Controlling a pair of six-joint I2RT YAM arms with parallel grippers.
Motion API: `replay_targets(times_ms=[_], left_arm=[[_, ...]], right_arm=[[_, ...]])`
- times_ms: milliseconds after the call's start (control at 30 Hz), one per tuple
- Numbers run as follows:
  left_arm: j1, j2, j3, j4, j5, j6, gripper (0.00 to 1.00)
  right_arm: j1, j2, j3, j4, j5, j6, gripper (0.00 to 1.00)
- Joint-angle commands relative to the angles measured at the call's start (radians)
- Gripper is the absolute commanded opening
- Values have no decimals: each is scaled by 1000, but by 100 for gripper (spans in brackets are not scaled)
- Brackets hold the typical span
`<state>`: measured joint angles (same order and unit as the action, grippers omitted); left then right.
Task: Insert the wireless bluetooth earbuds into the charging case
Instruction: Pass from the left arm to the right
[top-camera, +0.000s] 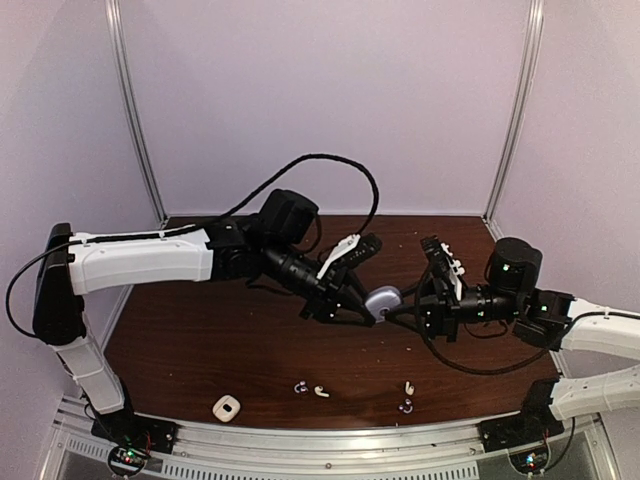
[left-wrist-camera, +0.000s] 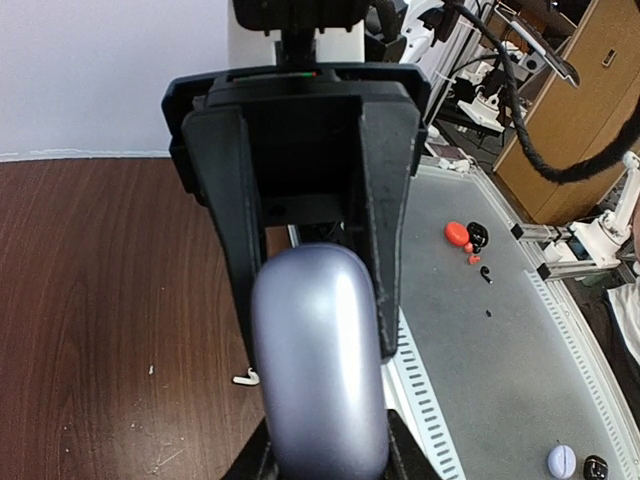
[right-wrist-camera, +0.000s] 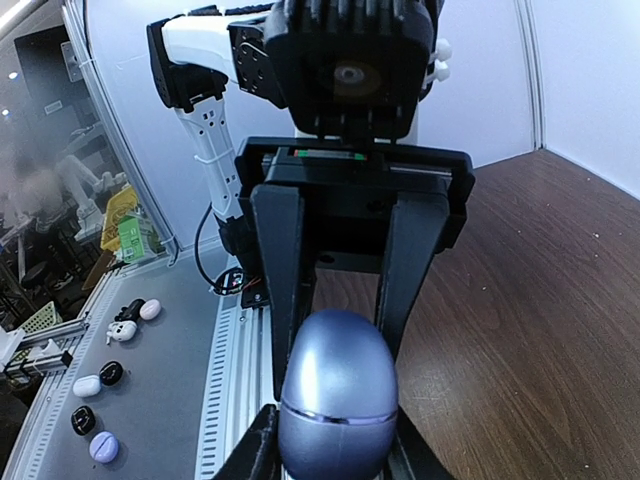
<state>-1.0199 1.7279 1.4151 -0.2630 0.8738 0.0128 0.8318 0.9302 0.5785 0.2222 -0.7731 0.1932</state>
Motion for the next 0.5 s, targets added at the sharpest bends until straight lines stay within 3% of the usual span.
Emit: replay_targets(times_ms=[0, 167, 267, 467], left_arm=[[-6, 18, 36, 26, -15, 10, 0], [-9, 19, 36, 27, -19, 8, 0], [-8, 21, 37, 27, -16, 6, 0], [-9, 22, 41, 23, -15, 9, 0]], right_arm=[[8, 8, 16, 55, -11, 12, 31], [9, 18, 18, 52, -10, 8, 29], [9, 22, 21, 47, -13, 6, 38], [9, 27, 24, 44, -6, 2, 37]])
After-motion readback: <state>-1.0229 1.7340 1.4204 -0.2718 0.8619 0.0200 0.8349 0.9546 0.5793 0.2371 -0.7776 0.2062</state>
